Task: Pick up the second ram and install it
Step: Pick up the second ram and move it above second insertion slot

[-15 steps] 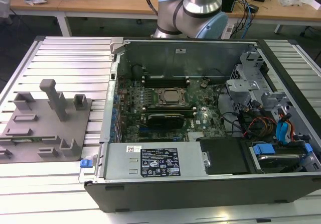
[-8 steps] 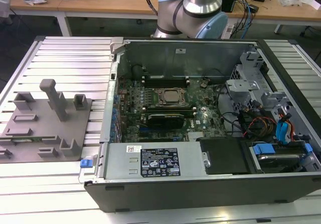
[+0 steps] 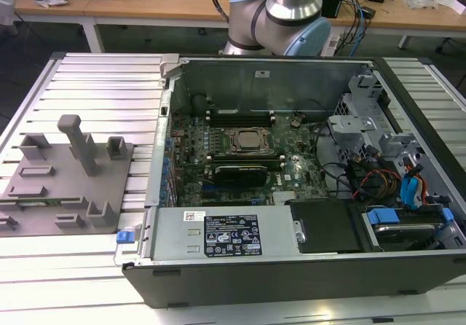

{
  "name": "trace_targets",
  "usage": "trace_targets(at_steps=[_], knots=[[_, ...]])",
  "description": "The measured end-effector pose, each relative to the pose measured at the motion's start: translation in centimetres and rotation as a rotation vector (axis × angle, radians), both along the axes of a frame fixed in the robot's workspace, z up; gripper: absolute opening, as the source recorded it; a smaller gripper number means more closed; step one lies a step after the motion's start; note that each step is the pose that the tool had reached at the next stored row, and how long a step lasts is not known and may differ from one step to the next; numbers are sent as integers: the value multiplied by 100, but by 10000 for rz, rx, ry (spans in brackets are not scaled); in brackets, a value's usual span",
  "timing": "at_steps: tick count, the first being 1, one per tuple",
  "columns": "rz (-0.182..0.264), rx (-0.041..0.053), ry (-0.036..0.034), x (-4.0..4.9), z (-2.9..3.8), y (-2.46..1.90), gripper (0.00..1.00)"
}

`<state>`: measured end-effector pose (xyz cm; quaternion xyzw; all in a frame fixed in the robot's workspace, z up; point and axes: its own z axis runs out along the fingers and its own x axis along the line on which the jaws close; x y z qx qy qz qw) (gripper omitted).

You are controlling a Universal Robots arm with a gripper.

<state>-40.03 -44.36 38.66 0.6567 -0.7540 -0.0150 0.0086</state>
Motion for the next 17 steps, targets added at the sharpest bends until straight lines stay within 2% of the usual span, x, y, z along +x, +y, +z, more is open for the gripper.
trace_targets(at_steps=[17], knots=[[1, 0, -1, -1, -207, -4, 36]])
